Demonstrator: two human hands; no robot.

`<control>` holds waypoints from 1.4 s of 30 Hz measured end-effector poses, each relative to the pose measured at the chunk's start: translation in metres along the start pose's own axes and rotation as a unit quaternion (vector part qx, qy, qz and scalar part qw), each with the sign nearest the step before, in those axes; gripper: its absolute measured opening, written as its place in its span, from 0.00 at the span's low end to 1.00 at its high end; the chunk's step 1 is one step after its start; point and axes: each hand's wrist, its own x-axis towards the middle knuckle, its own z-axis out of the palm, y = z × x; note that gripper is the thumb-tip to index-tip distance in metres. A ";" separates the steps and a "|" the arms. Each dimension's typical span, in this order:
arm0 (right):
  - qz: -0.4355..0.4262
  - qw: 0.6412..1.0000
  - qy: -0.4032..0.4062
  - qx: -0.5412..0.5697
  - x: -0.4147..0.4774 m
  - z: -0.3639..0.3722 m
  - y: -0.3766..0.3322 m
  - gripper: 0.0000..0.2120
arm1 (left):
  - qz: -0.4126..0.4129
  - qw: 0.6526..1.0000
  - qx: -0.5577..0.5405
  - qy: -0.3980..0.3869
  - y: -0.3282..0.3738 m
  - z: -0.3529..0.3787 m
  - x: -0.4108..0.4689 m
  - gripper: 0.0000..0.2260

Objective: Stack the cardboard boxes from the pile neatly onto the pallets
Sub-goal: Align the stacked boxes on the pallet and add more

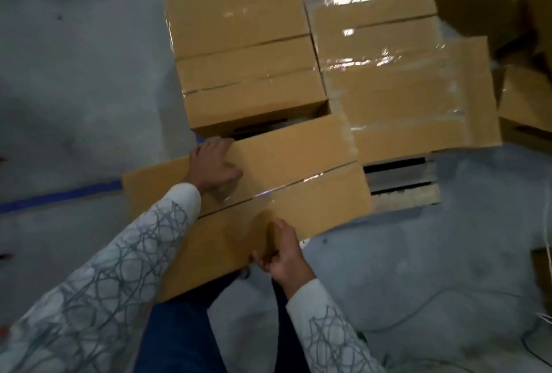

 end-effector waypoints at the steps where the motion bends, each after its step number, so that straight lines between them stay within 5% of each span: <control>1: -0.001 1.000 0.002 -0.001 0.023 0.005 -0.007 0.25 | 0.007 1.000 -0.005 -0.010 -0.009 0.013 0.019 0.45; 9: 0.002 0.996 0.062 0.061 0.205 0.069 -0.038 0.37 | 0.079 0.995 0.005 -0.060 -0.087 0.103 0.174 0.43; 20: -0.046 0.990 0.091 -0.094 0.287 0.102 -0.048 0.18 | 0.117 0.982 0.078 -0.128 -0.136 0.175 0.266 0.45; 24: -0.064 0.978 0.139 -0.142 0.274 0.101 -0.050 0.26 | 0.081 0.987 0.019 -0.134 -0.129 0.172 0.248 0.48; 34: -0.033 0.985 0.147 -0.081 0.287 0.086 -0.084 0.06 | 0.044 0.996 -0.063 -0.037 -0.098 0.169 0.278 0.39; 38: -0.041 0.989 0.139 -0.007 0.294 0.090 -0.090 0.27 | 0.037 0.998 -0.029 -0.029 -0.087 0.179 0.299 0.37; 42: -0.034 0.992 0.114 0.046 0.300 0.081 -0.100 0.31 | 0.034 0.998 -0.003 -0.047 -0.072 0.171 0.305 0.36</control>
